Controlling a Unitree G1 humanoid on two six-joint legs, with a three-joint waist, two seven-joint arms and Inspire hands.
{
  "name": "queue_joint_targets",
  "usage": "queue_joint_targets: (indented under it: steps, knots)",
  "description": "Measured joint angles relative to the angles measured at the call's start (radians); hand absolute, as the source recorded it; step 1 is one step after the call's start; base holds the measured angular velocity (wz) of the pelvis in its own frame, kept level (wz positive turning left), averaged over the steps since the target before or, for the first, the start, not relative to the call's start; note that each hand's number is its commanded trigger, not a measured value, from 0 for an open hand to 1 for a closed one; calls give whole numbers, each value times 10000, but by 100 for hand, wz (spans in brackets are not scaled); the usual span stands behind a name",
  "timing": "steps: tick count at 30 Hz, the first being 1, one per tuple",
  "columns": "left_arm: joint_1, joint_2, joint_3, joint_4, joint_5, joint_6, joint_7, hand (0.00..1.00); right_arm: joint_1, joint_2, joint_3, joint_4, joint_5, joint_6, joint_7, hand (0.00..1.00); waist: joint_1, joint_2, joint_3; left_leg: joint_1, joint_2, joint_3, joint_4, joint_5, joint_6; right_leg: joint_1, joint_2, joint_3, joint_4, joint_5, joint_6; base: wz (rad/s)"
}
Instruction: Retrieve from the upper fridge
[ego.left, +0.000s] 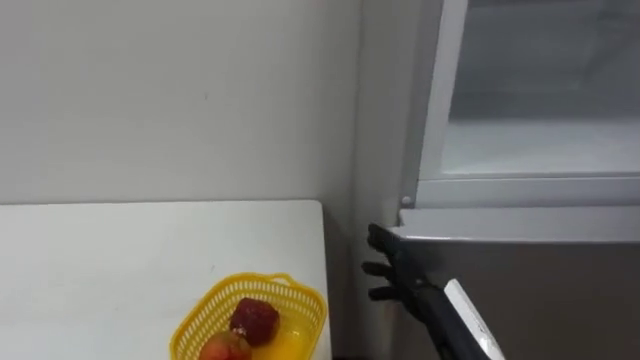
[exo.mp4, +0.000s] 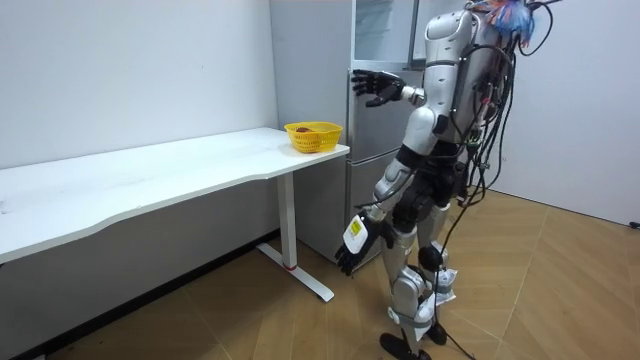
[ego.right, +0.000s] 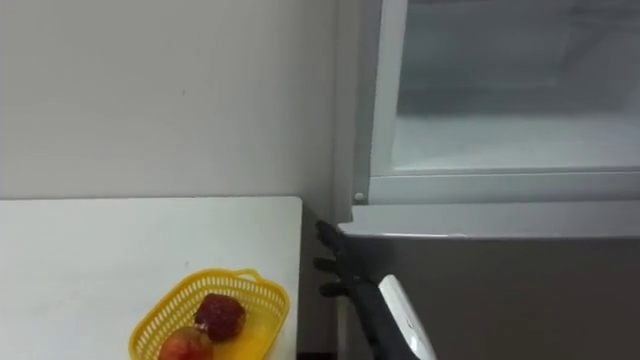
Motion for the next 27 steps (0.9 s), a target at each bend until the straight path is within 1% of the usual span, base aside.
queue_joint_targets:
  steps: [1,2,3,5,7,11,12,14,15,18,20,22,24,26,27]
  knots:
    - [63,-4,-5,-8,-168,-68,20,0,122,0,-127,-89,-15,-8,0,0,-141,-26,6,15,-2,20,-19,-5,7,-31,25,103,-1,2,9,-12]
    - [116,-3,-4,11,-362,-127,37,0,340,0,-278,-212,-100,-81,-1,0,-182,-60,7,21,2,67,-51,-5,8,-133,49,219,13,6,17,-14]
    - [128,-1,-4,68,-432,-160,55,0,459,-2,-346,-281,-124,-101,-7,0,-215,-70,15,19,10,111,-58,-5,8,-136,64,266,11,13,20,-21]
    - [206,-3,-7,399,-532,-283,81,0,927,12,-645,-394,-195,-220,-48,0,-486,-103,21,15,23,235,-42,-13,20,-157,84,372,-3,36,31,-14]
    - [253,-3,-5,621,-588,-319,80,0,1245,29,-1010,-448,-251,-235,-129,0,-651,-111,30,-8,23,263,-42,-28,34,-180,89,429,-2,47,46,-11]
    - [303,-3,-20,802,-626,-329,26,0,1571,166,-1814,-448,-285,-252,-363,0,-855,-101,28,-21,43,486,-140,-59,47,-334,102,555,15,85,55,-16]
    - [311,-1,-26,798,-636,-334,19,0,1590,166,-1865,-448,-268,-264,-421,0,-891,-99,28,-20,44,508,-142,-61,48,-358,109,582,18,86,56,-17]
    - [320,19,-34,787,-629,-380,-34,0,1625,167,-1953,-518,-125,-302,-556,0,-937,-86,22,-47,52,637,-147,-70,42,-485,172,833,127,86,57,-21]
    - [322,28,-36,787,-628,-391,-55,0,1648,168,-1956,-550,-109,-306,-572,0,-950,-88,21,-48,59,677,-146,-71,41,-492,184,880,162,86,57,-19]
    - [327,89,-36,782,-622,-431,-113,0,2031,226,-1954,-687,120,-441,-721,0,-976,-69,12,-36,121,820,-114,-141,8,-498,243,991,155,94,46,-12]
    - [314,131,-35,730,-626,-435,-128,0,2346,224,-1957,-676,741,-489,-889,0,-1073,-66,9,-42,141,839,-100,-168,-9,-512,256,989,152,95,43,-2]
    - [309,133,-38,725,-627,-438,-86,0,2457,217,-1965,-561,1216,-526,-996,0,-1208,-60,-1,-36,148,864,-103,-171,-12,-520,257,990,160,95,42,-2]
    - [302,132,-39,710,-637,-440,-4,0,2595,218,-2066,-177,1777,-562,-1024,0,-1236,-62,-17,-20,156,903,-106,-177,-16,-522,258,1000,176,95,41,-6]
    - [278,133,-108,666,-714,-441,86,0,2702,222,-2260,471,2588,-430,-1070,0,-1276,-88,-26,-38,157,949,-120,-182,-10,-570,252,1008,204,98,36,-6]
    - [283,134,-145,666,-735,-441,87,0,2700,223,-2305,632,2755,-421,-1100,0,-1297,-88,-28,-41,157,957,-121,-184,-6,-580,251,1013,205,100,34,-4]
